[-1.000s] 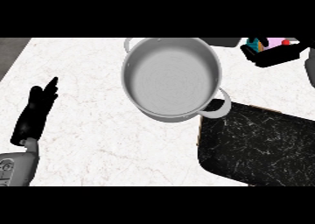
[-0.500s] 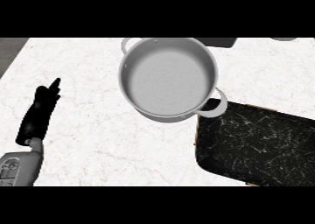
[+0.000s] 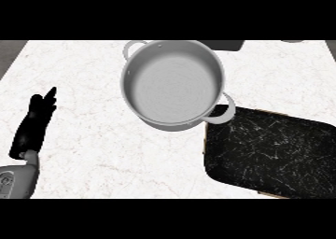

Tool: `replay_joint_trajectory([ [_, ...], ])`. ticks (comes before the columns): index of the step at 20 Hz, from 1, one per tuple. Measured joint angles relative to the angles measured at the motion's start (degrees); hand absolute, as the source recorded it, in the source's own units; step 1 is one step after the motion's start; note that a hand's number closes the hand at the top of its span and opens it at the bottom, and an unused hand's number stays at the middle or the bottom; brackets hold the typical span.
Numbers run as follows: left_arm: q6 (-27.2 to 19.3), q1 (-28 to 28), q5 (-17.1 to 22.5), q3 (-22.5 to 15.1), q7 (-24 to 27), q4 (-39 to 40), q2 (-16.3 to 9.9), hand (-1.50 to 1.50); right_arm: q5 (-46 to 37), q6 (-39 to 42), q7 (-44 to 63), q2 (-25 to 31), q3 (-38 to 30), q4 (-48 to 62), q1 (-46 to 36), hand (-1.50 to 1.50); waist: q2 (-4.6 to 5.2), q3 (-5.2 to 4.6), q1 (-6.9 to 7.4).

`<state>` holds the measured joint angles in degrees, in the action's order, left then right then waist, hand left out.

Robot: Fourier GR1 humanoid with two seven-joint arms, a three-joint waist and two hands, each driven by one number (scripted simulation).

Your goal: Pick the cupcake from the tray and place it in the pot

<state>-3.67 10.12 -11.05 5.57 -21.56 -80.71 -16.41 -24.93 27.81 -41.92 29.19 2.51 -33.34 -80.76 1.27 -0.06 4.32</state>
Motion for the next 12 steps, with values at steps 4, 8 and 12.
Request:
replay_joint_trajectory([
  [4,0.5,-0.9,0.3,0.6,0.5,-0.2,-0.5,0.0,-1.1,-0.3,0.8,-4.0,2.8,2.5,-2.0,1.5,-0.26,-0.02,-0.59],
  [8,0.6,-1.0,0.5,0.6,-0.8,-1.4,-0.3,0.0,-2.8,-0.7,1.7,-8.0,5.7,4.7,-4.0,1.5,-0.4,0.01,-0.98],
  [12,0.4,-1.3,0.3,0.8,-0.5,-1.4,-0.4,0.0,-5.0,-1.7,1.0,-11.8,9.0,6.8,-3.5,1.5,-0.38,0.0,-1.29],
])
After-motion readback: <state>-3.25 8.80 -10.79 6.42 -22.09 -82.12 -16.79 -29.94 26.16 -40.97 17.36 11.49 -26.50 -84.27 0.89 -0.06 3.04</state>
